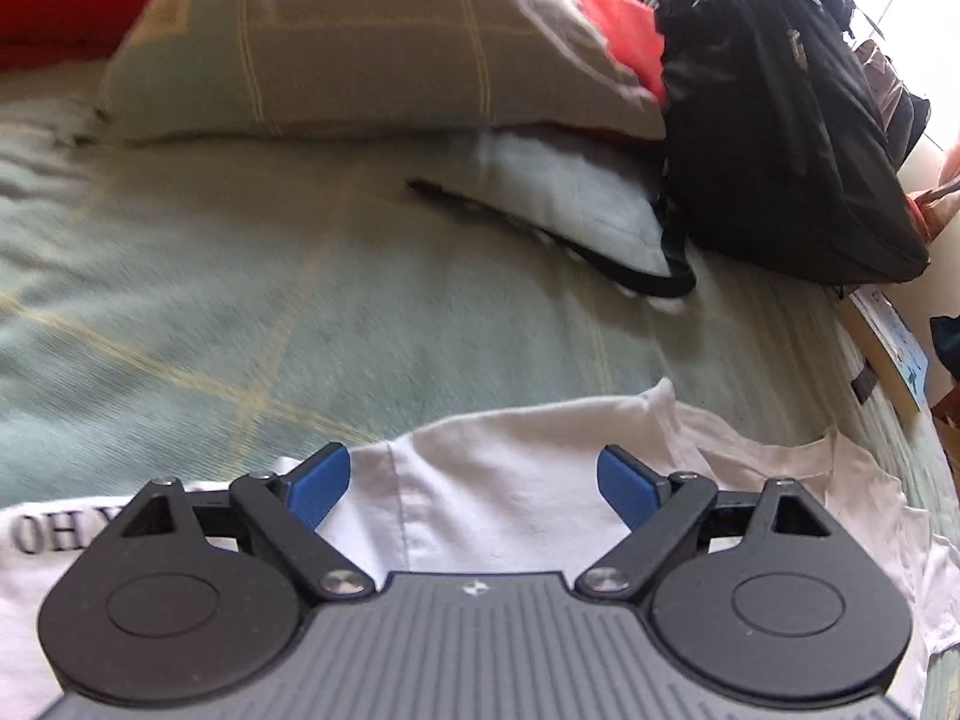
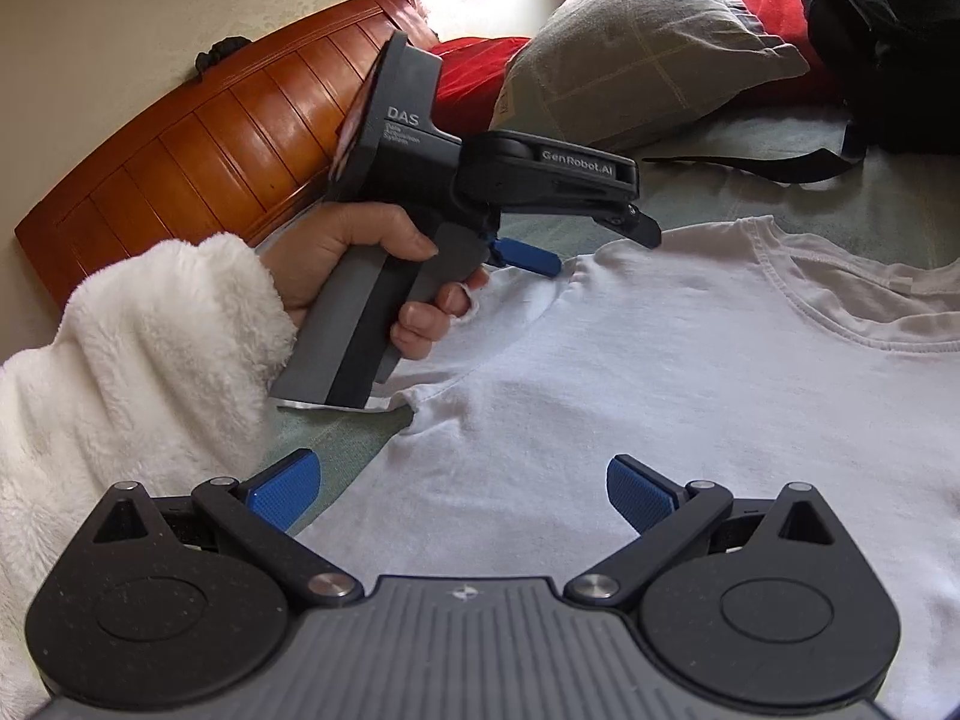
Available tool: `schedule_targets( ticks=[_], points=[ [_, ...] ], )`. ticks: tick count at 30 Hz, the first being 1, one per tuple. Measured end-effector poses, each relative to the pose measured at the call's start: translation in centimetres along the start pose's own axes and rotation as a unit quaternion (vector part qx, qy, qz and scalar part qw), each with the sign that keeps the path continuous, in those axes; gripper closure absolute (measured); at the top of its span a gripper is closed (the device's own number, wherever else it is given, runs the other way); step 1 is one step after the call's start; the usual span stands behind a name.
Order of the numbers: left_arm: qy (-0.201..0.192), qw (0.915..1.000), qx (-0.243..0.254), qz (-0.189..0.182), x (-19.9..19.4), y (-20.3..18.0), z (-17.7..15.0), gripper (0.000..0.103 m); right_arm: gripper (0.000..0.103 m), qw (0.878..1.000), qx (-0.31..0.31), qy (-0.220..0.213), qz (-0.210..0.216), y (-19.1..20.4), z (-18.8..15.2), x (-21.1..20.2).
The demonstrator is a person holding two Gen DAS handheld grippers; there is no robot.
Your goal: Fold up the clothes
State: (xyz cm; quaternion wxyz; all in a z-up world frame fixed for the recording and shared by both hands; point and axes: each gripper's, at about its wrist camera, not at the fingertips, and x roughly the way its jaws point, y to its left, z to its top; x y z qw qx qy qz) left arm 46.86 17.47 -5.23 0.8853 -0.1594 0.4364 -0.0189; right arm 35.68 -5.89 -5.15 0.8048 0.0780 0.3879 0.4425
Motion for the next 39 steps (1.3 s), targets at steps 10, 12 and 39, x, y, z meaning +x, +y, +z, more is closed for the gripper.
schedule_targets(
  ticks=[10, 12, 39],
  points=[
    [-0.025, 0.9969, 0.041, 0.063, -14.7, 0.6, -4.8, 0.013, 0.000, 0.999, -0.015, -0.026, -0.021, 0.3, 0.9, -1.7],
    [-0.025, 0.9959, 0.045, 0.074, -17.5, 0.8, -7.0, 0.013, 0.000, 0.999, -0.021, -0.034, -0.022, 0.7, 1.1, -2.4],
    [-0.048, 0.9507, 0.305, -0.029, -16.9, -6.3, -28.5, 0.012, 0.000, 0.953, -0.076, 0.059, -0.287, 2.7, -14.0, -11.8]
  ],
)
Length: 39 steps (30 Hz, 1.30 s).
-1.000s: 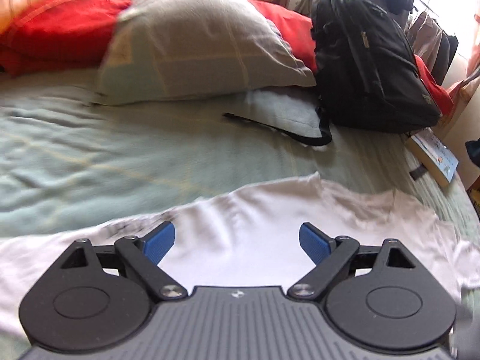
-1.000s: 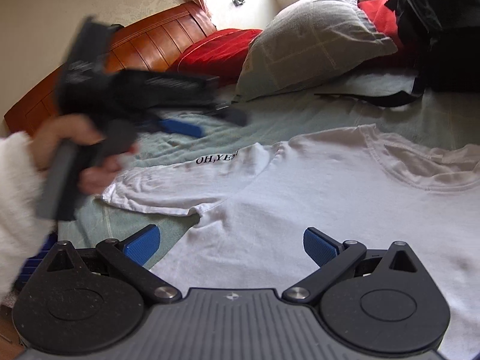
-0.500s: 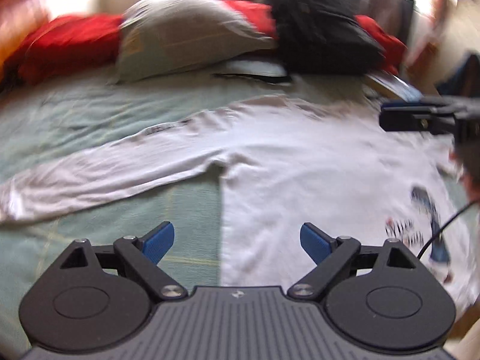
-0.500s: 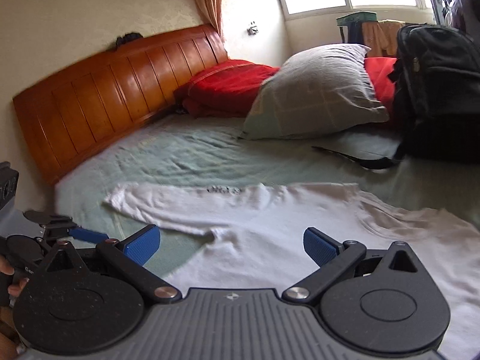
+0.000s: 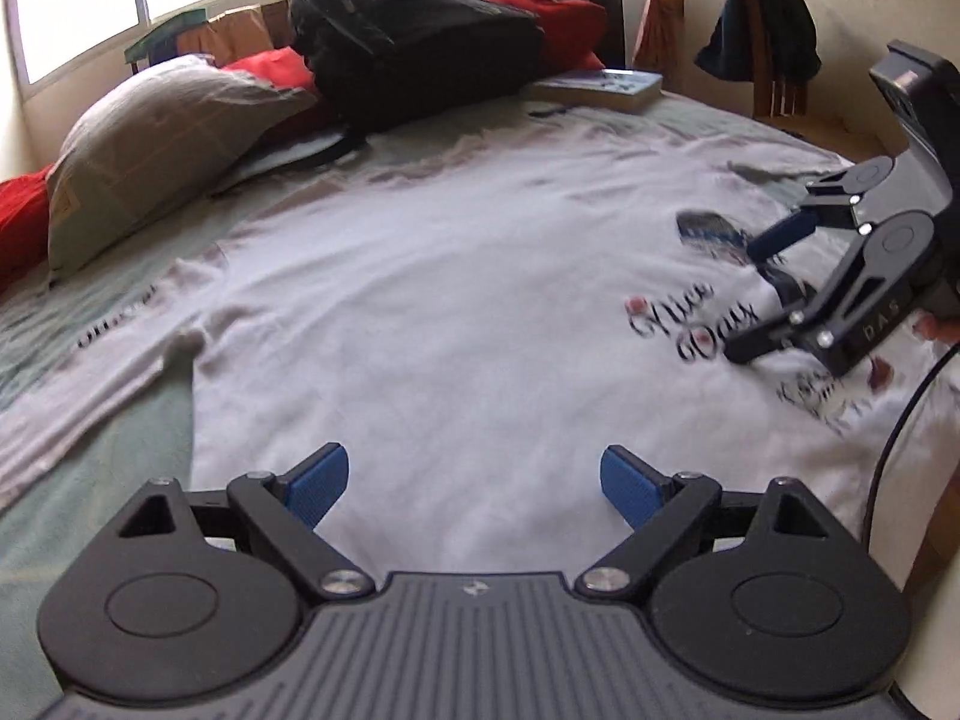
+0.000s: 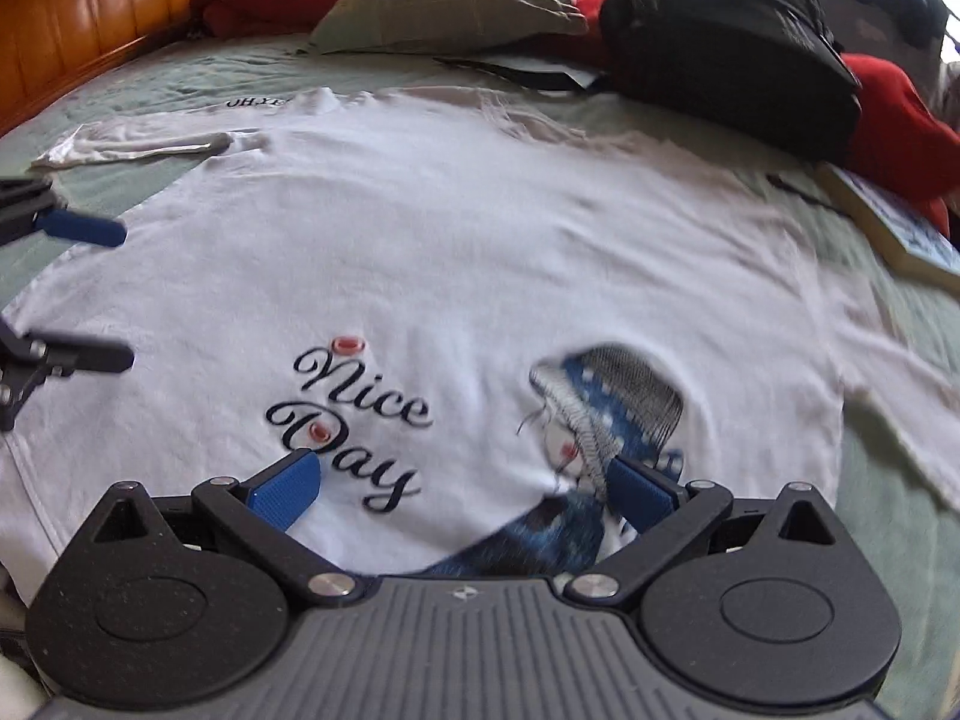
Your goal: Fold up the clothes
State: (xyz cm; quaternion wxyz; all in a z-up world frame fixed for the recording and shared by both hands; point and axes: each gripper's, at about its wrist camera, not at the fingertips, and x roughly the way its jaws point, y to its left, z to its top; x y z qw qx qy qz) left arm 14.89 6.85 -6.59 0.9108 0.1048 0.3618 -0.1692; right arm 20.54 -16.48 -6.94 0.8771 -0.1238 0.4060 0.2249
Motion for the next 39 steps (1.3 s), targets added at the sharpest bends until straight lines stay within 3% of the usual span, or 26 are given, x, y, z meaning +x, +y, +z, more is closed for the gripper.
schedule_targets(
  ticks=[5, 11, 16, 19, 23, 27, 33, 35, 39],
  points=[
    [-0.005, 0.9992, -0.040, -0.003, -2.1, -0.1, -2.8, 0.010, 0.000, 0.999, 0.040, -0.034, -0.008, -0.1, -1.6, -0.4],
    [0.001, 0.9982, -0.059, -0.006, -4.8, 0.0, -4.6, 0.009, 0.000, 0.998, 0.042, -0.048, -0.009, 0.1, -2.9, -1.2],
    [-0.014, 0.9986, -0.049, 0.016, -5.1, 1.9, -1.5, 0.009, 0.000, 0.998, 0.057, -0.028, 0.015, -1.2, -1.3, -2.3],
    [-0.028, 0.9984, -0.048, 0.010, -3.6, 3.0, 1.0, 0.009, 0.000, 0.995, 0.079, -0.057, -0.004, -2.8, 0.9, -2.7],
    [-0.022, 0.9981, -0.057, -0.009, -0.1, 3.4, 2.4, 0.009, 0.000, 0.994, 0.090, -0.044, -0.037, -3.5, 2.4, -0.8],
    [0.009, 0.9967, -0.079, -0.016, 1.4, 3.0, 0.1, 0.009, 0.000, 0.995, 0.087, -0.011, -0.045, -3.0, 1.8, 1.3],
    [-0.004, 0.9944, -0.103, -0.025, -2.4, 3.8, -3.5, 0.008, 0.000, 0.993, 0.107, -0.009, -0.042, -3.2, 0.9, 0.9],
    [0.000, 0.9937, -0.110, -0.017, -3.5, 4.9, -3.6, 0.008, 0.000, 0.993, 0.112, -0.003, -0.046, -3.1, 1.3, 0.8],
    [-0.013, 0.9932, -0.104, 0.052, -5.4, 9.4, -2.2, 0.008, 0.000, 0.991, 0.130, -0.020, -0.012, -2.6, 3.2, -0.1]
  ],
)
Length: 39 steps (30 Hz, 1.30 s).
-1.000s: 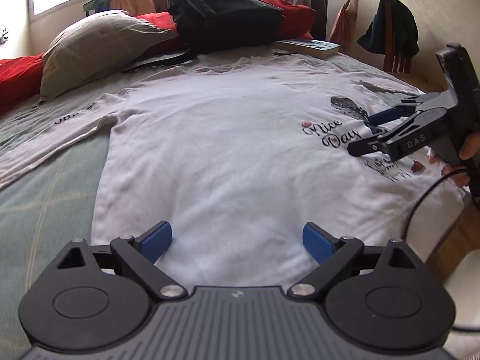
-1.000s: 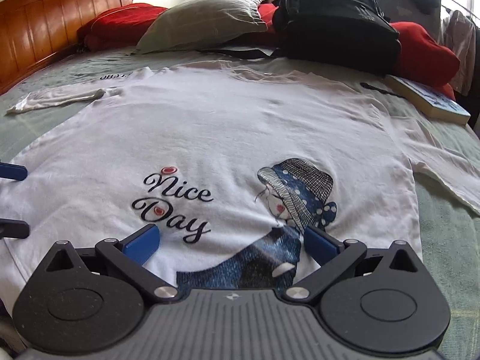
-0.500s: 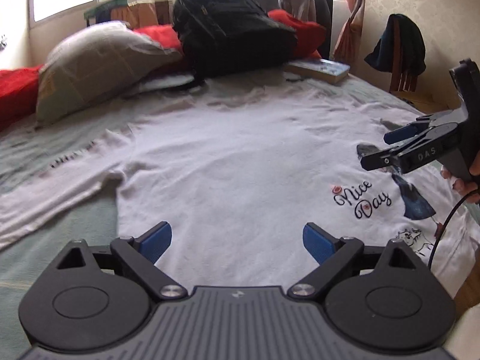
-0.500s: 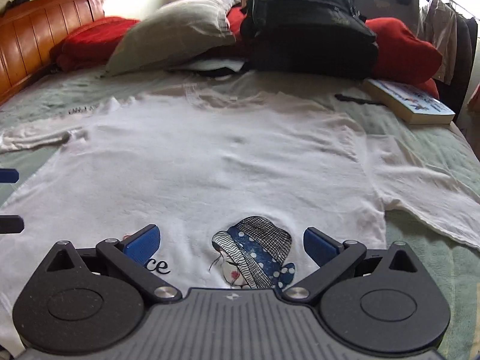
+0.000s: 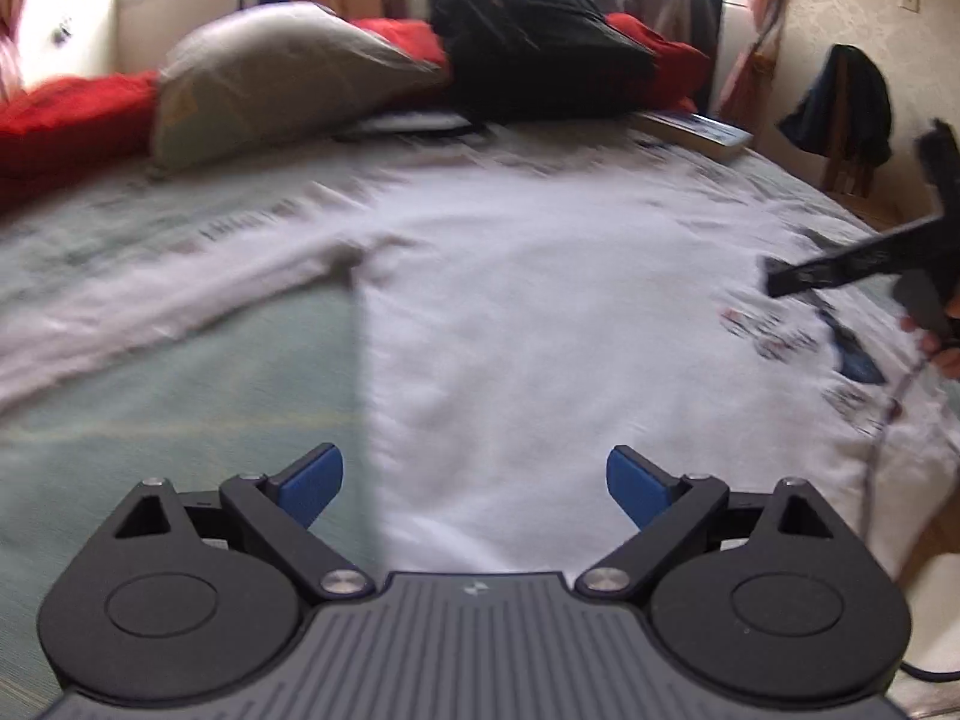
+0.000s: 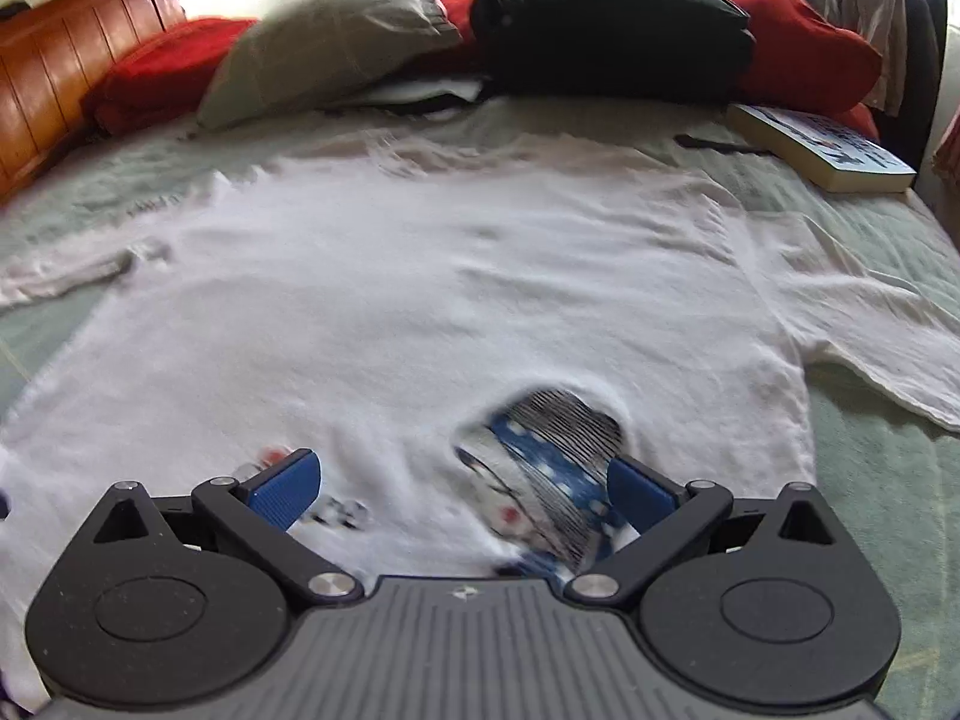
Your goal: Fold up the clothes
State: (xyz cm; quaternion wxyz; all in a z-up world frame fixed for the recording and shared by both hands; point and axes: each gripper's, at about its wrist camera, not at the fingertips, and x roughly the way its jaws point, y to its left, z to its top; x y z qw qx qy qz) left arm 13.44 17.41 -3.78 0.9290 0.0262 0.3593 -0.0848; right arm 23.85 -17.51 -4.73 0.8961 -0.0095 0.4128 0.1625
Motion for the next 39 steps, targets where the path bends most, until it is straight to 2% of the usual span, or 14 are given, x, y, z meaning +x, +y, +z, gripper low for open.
schedule_targets(
  ticks=[3, 5, 8, 10, 13, 15, 23, 27, 32, 34, 36, 39],
  points=[
    [-0.011, 0.9978, -0.022, 0.061, 0.4, 5.7, 2.3, 0.008, 0.000, 0.999, 0.005, -0.015, 0.043, 1.5, 1.4, -0.8],
    [-0.012, 0.9933, -0.049, 0.104, 1.4, 10.2, 3.3, 0.008, 0.000, 0.997, 0.000, -0.016, 0.075, 3.0, 2.1, -1.1],
    [0.001, 0.9814, -0.110, 0.157, 3.1, 17.0, 3.5, 0.009, 0.000, 0.993, -0.011, -0.012, 0.121, 5.3, 3.0, -1.1],
    [0.012, 0.9718, -0.149, 0.182, 4.3, 20.8, 3.1, 0.009, 0.000, 0.991, -0.025, -0.011, 0.131, 6.8, 3.4, -0.9],
    [0.032, 0.9627, -0.172, 0.207, 5.8, 23.8, 2.3, 0.009, 0.000, 0.989, -0.037, -0.004, 0.141, 8.3, 4.0, -0.1],
    [0.039, 0.9603, -0.171, 0.217, 6.4, 24.4, 1.7, 0.009, 0.000, 0.989, -0.043, 0.000, 0.144, 9.0, 4.3, 0.4],
    [0.037, 0.9622, -0.183, 0.198, 4.7, 25.2, 0.2, 0.009, 0.000, 0.990, -0.051, 0.012, 0.133, 9.5, 5.1, 2.0],
    [0.050, 0.9521, -0.176, 0.245, 3.5, 25.2, 0.4, 0.009, 0.000, 0.989, -0.049, 0.012, 0.136, 9.4, 5.0, 2.0],
    [0.020, 0.9579, -0.208, 0.197, 1.5, 24.8, 0.5, 0.009, 0.000, 0.988, -0.048, 0.005, 0.148, 9.1, 5.0, 1.6],
    [0.022, 0.9595, -0.214, 0.181, 1.5, 24.1, 0.6, 0.009, 0.000, 0.987, -0.046, 0.004, 0.156, 9.2, 5.0, 1.5],
    [0.028, 0.9630, -0.209, 0.168, 1.8, 22.7, 0.6, 0.009, 0.000, 0.986, -0.046, 0.006, 0.161, 9.4, 5.0, 1.4],
    [0.027, 0.9721, -0.181, 0.147, 2.1, 19.8, 1.3, 0.009, 0.000, 0.988, -0.054, 0.019, 0.143, 9.8, 5.0, 1.7]
  ],
)
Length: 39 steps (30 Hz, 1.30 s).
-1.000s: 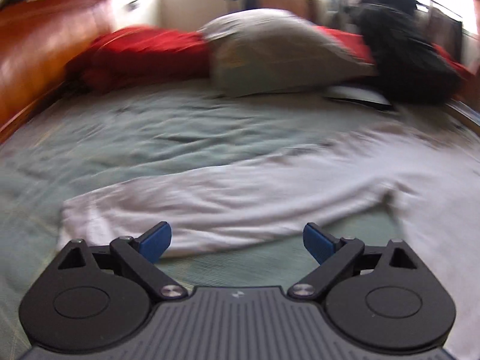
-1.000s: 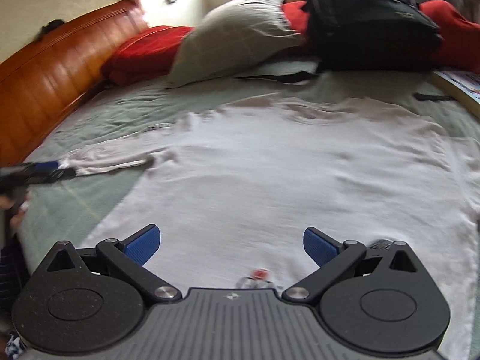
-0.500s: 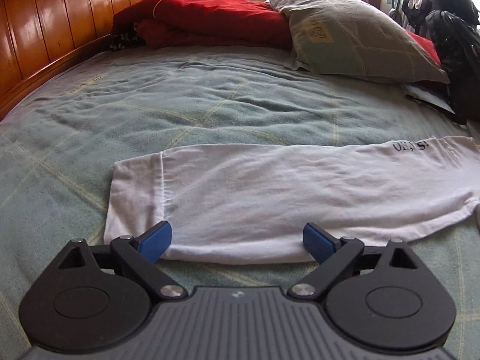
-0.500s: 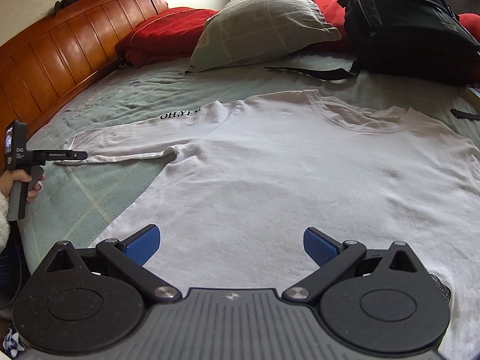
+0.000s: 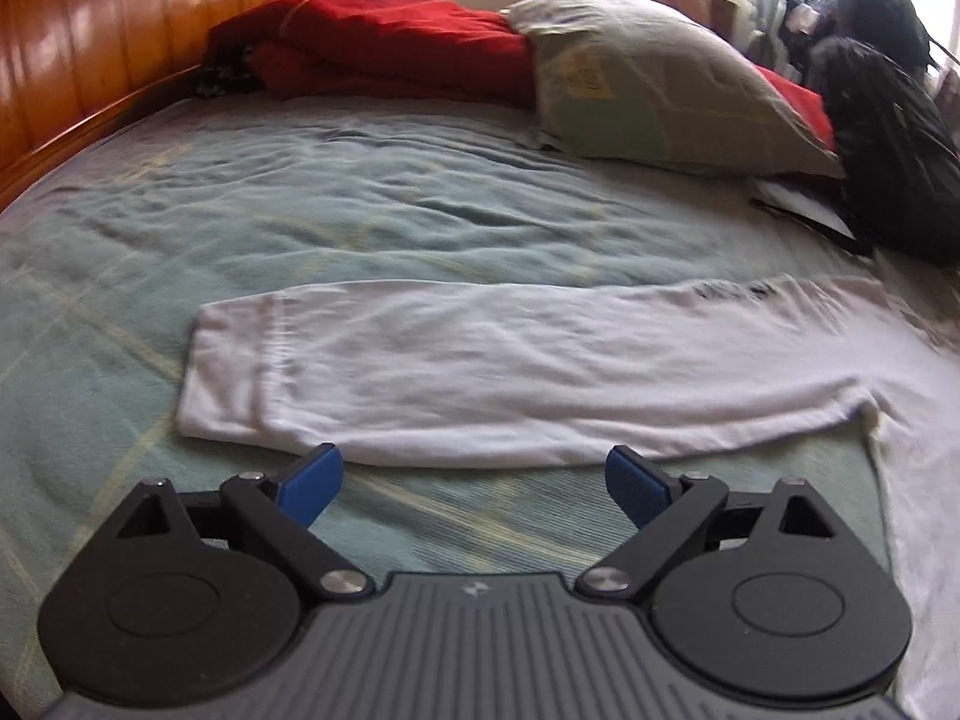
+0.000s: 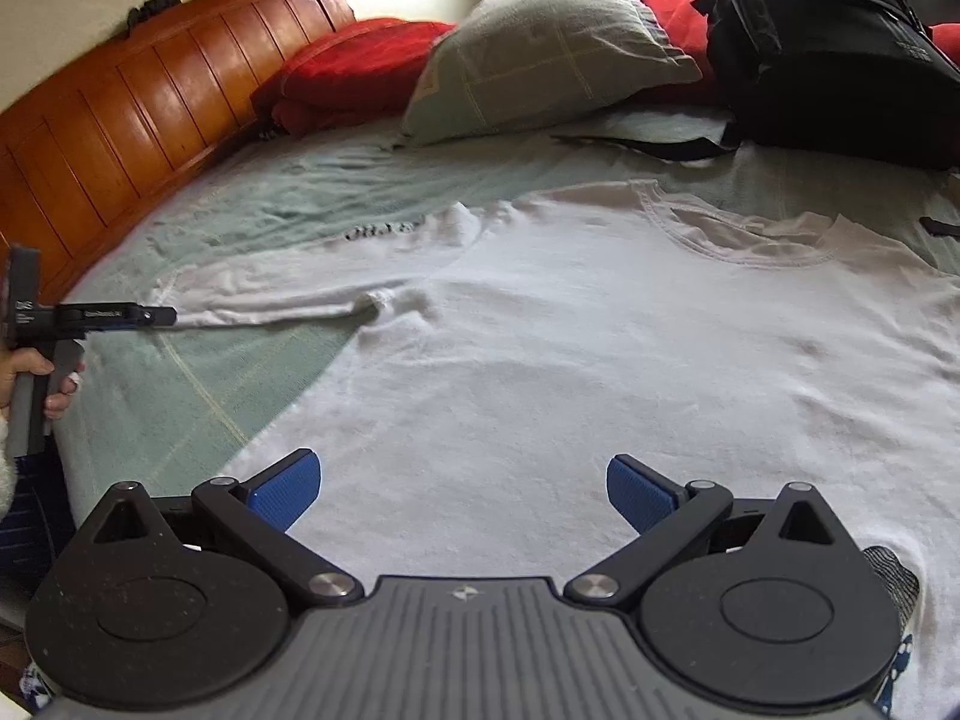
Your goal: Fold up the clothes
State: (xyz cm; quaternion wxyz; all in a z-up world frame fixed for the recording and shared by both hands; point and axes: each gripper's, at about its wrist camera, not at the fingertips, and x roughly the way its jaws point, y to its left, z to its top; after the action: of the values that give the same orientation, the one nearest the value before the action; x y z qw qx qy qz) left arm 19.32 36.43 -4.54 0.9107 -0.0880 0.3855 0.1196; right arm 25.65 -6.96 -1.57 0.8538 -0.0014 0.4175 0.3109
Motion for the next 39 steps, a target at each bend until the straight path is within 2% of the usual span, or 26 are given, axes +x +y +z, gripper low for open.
schedule_targets(
  ticks=[4, 7, 10, 13, 17, 20, 24, 30, 33, 37, 39],
  points=[
    [-0.006, 0.9982, 0.043, -0.040, -1.4, -4.9, -0.2, 0.009, 0.000, 0.999, 0.011, 0.022, -0.041, -0.7, -0.2, 0.9],
    [-0.009, 0.9905, 0.089, -0.104, -2.7, -9.8, -0.5, 0.009, 0.000, 0.998, 0.019, 0.039, -0.050, -1.1, -0.6, 1.6],
    [-0.001, 0.9747, 0.141, -0.173, -3.6, -15.4, -1.4, 0.008, 0.000, 0.997, 0.022, 0.053, -0.057, -1.3, -1.1, 2.2],
    [-0.002, 0.9543, 0.205, -0.217, -4.5, -20.4, -2.9, 0.008, 0.000, 0.996, 0.024, 0.062, -0.063, -1.5, -1.5, 2.6],
    [0.008, 0.9311, 0.261, -0.255, -4.9, -24.1, -5.4, 0.008, 0.000, 0.995, 0.023, 0.064, -0.070, -1.7, -1.8, 2.6],
    [0.028, 0.9239, 0.275, -0.264, -4.6, -24.5, -7.2, 0.008, 0.000, 0.995, 0.025, 0.064, -0.066, -2.0, -1.8, 2.5],
    [0.067, 0.9294, 0.250, -0.264, -3.9, -23.2, -9.0, 0.008, 0.000, 0.996, 0.027, 0.063, -0.062, -2.2, -1.8, 2.6],
    [0.068, 0.9389, 0.216, -0.260, -5.3, -20.4, -9.8, 0.008, 0.000, 0.996, 0.025, 0.063, -0.057, -2.4, -1.7, 2.6],
    [0.055, 0.9497, 0.201, -0.234, -6.0, -18.8, -8.9, 0.008, 0.000, 0.997, 0.025, 0.057, -0.053, -2.4, -1.7, 2.4],
    [0.004, 0.9741, 0.148, -0.171, -6.0, -14.8, -6.4, 0.008, 0.000, 0.999, 0.026, 0.030, -0.018, -2.1, -1.6, 1.4],
    [-0.021, 0.9834, 0.118, -0.136, -5.3, -12.2, -5.2, 0.008, 0.000, 1.000, 0.024, 0.016, 0.001, -1.8, -1.3, 0.9]
  ],
)
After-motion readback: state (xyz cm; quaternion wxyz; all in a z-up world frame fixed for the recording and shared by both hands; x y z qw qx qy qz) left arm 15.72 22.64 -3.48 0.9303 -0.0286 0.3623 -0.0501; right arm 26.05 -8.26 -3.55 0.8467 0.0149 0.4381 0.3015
